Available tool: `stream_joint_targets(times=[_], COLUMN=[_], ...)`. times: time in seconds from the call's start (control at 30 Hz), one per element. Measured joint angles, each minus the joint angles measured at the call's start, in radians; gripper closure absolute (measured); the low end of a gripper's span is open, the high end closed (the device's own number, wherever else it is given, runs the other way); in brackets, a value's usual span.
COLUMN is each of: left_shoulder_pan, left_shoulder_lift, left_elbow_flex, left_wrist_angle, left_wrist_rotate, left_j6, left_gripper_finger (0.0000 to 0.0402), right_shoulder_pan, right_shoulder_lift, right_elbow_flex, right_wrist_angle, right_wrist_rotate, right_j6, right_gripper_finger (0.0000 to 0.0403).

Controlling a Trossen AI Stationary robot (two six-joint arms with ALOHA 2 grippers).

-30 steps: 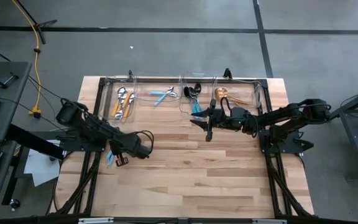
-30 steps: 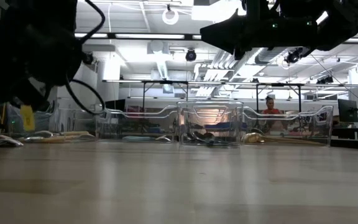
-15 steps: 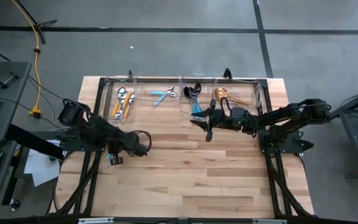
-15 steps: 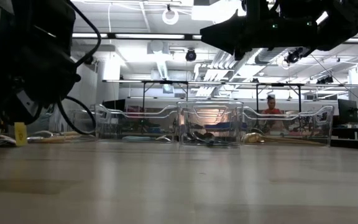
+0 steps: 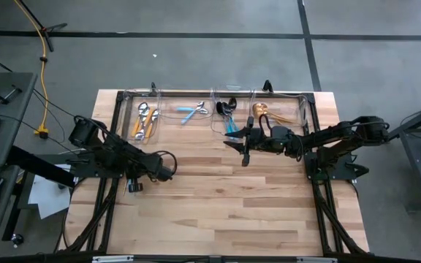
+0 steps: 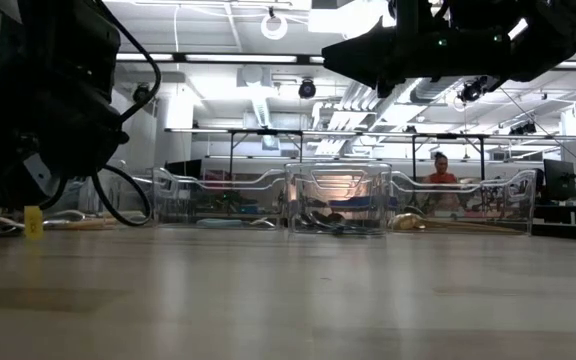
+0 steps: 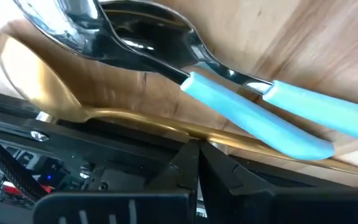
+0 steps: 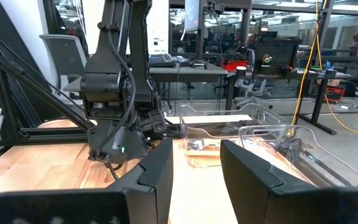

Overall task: Sort silverware by color (type)
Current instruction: Move the spoons into the center of the table

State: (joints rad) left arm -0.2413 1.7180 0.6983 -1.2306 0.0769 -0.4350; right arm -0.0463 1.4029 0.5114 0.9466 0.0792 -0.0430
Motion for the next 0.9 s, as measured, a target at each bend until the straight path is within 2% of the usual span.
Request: stream_joint_targets(times=[0.23,0.47,0.6,0.9], left_shoulder_pan=[-0.001,-0.002,-0.002,-0.001], left_shoulder_lift=[0.0,0.0,0.001,0.001], left_elbow_flex=[0.005,0.061,0.108,0.182], left_wrist_angle=[0.03,0.047,0.101,0.204], left_wrist_rotate=[0.0,-0.036,-0.071,-0.081], left_j6=[0.027,0.029,0.045,0.071], left_gripper_finger=[0.0401,0.0401,0.0401,0.0401], right_shoulder_pan=[0.0,0.0,0.0,0.0], right_shoulder_lift=[0.0,0.0,0.0,0.0], right_elbow_flex=[0.0,0.0,0.0,0.0], right_wrist_angle=[0.0,0.0,0.0,0.0], right_wrist_rotate=[0.0,0.0,0.0,0.0], right_j6=[0.0,-0.003,-0.006,-0.006], right_gripper_finger=[0.0284,0.0284,0.0284,0.0284])
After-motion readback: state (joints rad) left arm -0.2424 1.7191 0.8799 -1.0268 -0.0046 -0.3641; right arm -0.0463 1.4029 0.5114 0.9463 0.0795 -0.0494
